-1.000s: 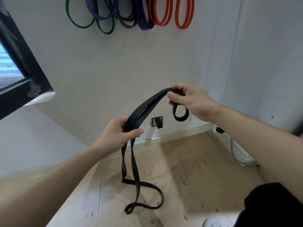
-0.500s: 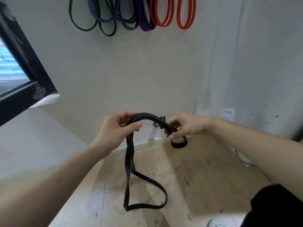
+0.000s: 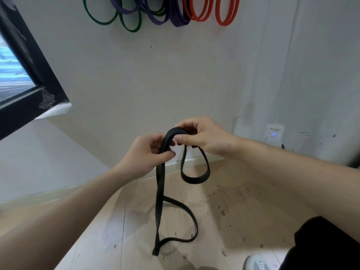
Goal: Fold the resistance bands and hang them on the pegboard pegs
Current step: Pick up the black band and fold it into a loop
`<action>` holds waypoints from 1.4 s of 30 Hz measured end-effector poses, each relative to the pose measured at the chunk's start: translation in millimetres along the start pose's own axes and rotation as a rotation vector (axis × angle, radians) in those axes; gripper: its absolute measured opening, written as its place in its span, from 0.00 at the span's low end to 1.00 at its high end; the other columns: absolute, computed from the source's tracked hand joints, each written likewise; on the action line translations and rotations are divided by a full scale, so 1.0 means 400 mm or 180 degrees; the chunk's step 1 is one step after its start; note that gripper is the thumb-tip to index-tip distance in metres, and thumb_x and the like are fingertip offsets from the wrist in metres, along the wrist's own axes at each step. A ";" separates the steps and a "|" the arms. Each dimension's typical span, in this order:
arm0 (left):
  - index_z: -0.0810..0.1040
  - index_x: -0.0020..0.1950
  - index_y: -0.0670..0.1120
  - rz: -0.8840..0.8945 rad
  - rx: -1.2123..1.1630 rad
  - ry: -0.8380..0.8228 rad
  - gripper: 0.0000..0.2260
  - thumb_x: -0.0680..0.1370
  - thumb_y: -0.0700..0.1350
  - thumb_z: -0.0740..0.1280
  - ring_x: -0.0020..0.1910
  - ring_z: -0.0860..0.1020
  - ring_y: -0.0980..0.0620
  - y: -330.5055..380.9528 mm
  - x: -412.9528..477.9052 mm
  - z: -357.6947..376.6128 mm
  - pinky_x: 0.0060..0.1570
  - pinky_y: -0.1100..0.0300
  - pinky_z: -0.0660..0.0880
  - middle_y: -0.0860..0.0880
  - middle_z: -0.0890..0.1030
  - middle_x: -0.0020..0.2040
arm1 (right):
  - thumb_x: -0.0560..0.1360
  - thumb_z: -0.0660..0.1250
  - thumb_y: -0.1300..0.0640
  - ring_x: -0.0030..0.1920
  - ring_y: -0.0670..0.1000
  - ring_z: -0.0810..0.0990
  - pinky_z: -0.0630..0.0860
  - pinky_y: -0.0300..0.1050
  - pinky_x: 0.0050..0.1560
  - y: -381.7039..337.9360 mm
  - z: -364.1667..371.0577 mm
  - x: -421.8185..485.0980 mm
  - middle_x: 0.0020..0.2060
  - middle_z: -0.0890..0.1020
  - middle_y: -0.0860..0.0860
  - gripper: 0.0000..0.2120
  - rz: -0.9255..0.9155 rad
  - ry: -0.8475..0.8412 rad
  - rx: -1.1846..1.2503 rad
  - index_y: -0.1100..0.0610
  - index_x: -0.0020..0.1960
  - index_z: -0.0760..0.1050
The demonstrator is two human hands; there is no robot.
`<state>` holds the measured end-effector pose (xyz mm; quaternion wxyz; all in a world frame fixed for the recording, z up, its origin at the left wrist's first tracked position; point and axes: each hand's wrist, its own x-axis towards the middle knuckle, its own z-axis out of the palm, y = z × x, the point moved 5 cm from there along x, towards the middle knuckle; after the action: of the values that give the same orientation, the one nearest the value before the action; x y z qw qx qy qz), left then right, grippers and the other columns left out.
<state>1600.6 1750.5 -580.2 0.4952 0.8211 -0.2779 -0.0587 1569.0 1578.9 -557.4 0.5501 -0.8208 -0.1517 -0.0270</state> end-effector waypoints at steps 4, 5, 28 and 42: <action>0.79 0.50 0.45 -0.0125 -0.0076 -0.0132 0.08 0.75 0.41 0.76 0.42 0.84 0.55 -0.015 -0.004 0.002 0.45 0.61 0.80 0.51 0.85 0.40 | 0.78 0.70 0.60 0.46 0.48 0.84 0.81 0.44 0.54 -0.020 -0.047 0.003 0.44 0.85 0.50 0.06 -0.0167 0.0427 0.0131 0.53 0.54 0.82; 0.78 0.50 0.45 -0.0134 -0.0113 -0.0138 0.08 0.75 0.41 0.76 0.42 0.84 0.55 -0.016 -0.004 0.001 0.45 0.62 0.80 0.50 0.85 0.40 | 0.79 0.70 0.60 0.46 0.48 0.84 0.81 0.45 0.55 -0.024 -0.060 0.003 0.44 0.85 0.49 0.06 -0.0214 0.0505 0.0178 0.53 0.54 0.82; 0.85 0.54 0.50 0.0340 -0.0598 0.0405 0.12 0.74 0.37 0.76 0.48 0.85 0.52 0.089 -0.015 -0.045 0.55 0.54 0.82 0.50 0.88 0.46 | 0.72 0.77 0.56 0.56 0.61 0.82 0.78 0.56 0.63 0.029 -0.043 -0.024 0.54 0.82 0.64 0.17 0.0481 -0.0650 -0.0018 0.57 0.59 0.79; 0.81 0.48 0.44 -0.0108 -0.0268 -0.0259 0.06 0.74 0.38 0.76 0.43 0.85 0.54 0.025 -0.020 0.004 0.49 0.61 0.80 0.49 0.85 0.41 | 0.79 0.67 0.63 0.44 0.48 0.83 0.81 0.49 0.57 -0.077 -0.050 -0.008 0.44 0.83 0.52 0.05 -0.0160 0.0386 0.0461 0.58 0.54 0.79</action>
<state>1589.4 1749.9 -573.8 0.5165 0.8011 -0.2810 -0.1121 1559.9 1570.6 -522.7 0.6153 -0.7716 -0.1402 -0.0794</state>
